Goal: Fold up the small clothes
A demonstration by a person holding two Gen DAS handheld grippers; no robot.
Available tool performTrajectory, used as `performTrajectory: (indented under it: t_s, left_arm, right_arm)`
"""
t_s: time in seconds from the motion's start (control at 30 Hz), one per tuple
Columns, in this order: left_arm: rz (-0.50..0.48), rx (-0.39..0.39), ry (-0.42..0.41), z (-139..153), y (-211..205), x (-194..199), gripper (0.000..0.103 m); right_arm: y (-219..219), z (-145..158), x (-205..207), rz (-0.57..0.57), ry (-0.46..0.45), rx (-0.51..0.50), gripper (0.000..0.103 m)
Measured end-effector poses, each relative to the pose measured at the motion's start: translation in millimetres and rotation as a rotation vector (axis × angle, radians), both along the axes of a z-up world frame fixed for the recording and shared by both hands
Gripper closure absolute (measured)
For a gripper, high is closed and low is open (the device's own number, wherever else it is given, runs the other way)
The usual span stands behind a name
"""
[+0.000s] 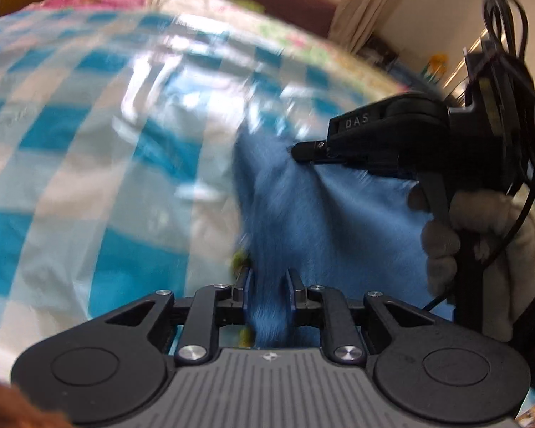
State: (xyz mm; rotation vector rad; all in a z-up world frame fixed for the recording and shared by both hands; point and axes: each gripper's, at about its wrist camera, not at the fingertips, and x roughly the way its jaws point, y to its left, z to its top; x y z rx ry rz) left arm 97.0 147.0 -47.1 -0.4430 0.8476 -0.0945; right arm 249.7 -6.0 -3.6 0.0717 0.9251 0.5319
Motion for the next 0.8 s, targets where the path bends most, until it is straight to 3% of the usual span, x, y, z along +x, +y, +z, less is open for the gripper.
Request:
performTrajectory:
  t_s: [0.1,0.17,0.23,0.37,0.53,0.63,0.7,0.77,0.8]
  left_arm:
    - [0.006,0.017,0.012,0,-1,-3,0.079]
    - [0.016,0.028,0.018,1,0,-5,0.079]
    - [0.022,0.029,0.027,1,-1,-6,0.079]
    - [0.022,0.053,0.027,2,-5,-8,0.079]
    - [0.029,0.064,0.025,6,-9,-6,0.079]
    - [0.005,0.109,0.035,5,-19,-5,0.079]
    - [0.001,0.143,0.051,2,-24,-2,0.079]
    - [0.024,0.125,0.055,6,-22,-4,0.079]
    - [0.028,0.121,0.05,10,-22,-7,0.079]
  right_arm:
    - [4,-12,0,0.024,0.017,-0.036,0.099]
    - [-10,-3,-2,-0.004,0.039,0.046,0.092]
    - [-27,9,-7,-0.007,0.034,0.101,0.092]
    - [-81,29,-33,-0.022,-0.009,0.104,0.092]
    - [-176,21,-58,-0.183,0.013,0.054,0.092]
    - [-214,0,-59,-0.291,0.045,-0.044,0.096]
    - [-234,-7,-59,-0.329,0.075,0.025,0.103]
    - [-241,-1,-62,-0.364,0.072,0.082,0.103]
    - [-241,4,-66,-0.364,0.042,0.092,0.094]
